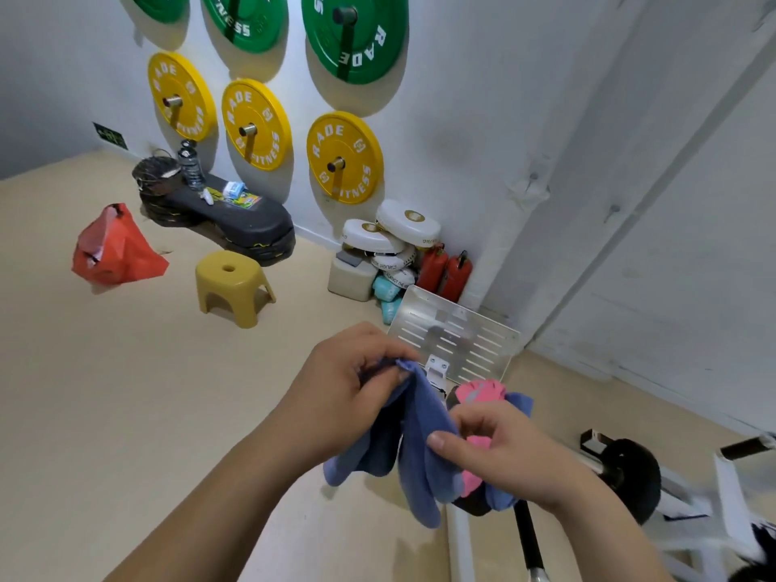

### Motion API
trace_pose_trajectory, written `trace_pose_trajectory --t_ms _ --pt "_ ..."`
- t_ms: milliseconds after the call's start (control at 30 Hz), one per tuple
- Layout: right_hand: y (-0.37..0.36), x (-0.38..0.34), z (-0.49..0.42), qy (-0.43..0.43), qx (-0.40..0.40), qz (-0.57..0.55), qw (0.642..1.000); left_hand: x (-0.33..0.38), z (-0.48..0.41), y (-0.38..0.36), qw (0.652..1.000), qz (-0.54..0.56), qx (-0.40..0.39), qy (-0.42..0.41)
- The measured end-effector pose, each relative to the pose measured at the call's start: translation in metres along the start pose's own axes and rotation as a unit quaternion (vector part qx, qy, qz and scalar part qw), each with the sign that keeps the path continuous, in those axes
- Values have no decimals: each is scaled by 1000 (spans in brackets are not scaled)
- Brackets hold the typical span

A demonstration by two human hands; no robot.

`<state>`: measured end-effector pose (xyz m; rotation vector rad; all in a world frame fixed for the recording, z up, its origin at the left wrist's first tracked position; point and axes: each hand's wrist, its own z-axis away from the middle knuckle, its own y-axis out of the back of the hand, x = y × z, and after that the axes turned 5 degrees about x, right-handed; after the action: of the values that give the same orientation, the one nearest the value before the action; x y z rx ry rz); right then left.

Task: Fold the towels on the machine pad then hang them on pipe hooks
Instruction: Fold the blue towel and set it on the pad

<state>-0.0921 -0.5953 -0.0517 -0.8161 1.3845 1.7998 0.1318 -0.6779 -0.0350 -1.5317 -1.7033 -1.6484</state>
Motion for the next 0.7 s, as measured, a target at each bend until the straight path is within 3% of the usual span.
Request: trace_pose_trajectory --t_ms 167,300,433,600,700 --pt "14 40 16 -70 57 39 995 -14 -4 17 994 -42 94 44" --pt "23 66 29 -88 162 7 983 -27 -1 19 986 -108 122 44" --pt "18 54 28 -58 267 -75 959 -22 4 2 994 -93 41 34" --pt "11 15 18 52 228 -19 972 5 10 -41 995 -72 -41 -50" --pt "10 4 18 122 183 29 975 9 14 -58 994 -53 -74 -56"
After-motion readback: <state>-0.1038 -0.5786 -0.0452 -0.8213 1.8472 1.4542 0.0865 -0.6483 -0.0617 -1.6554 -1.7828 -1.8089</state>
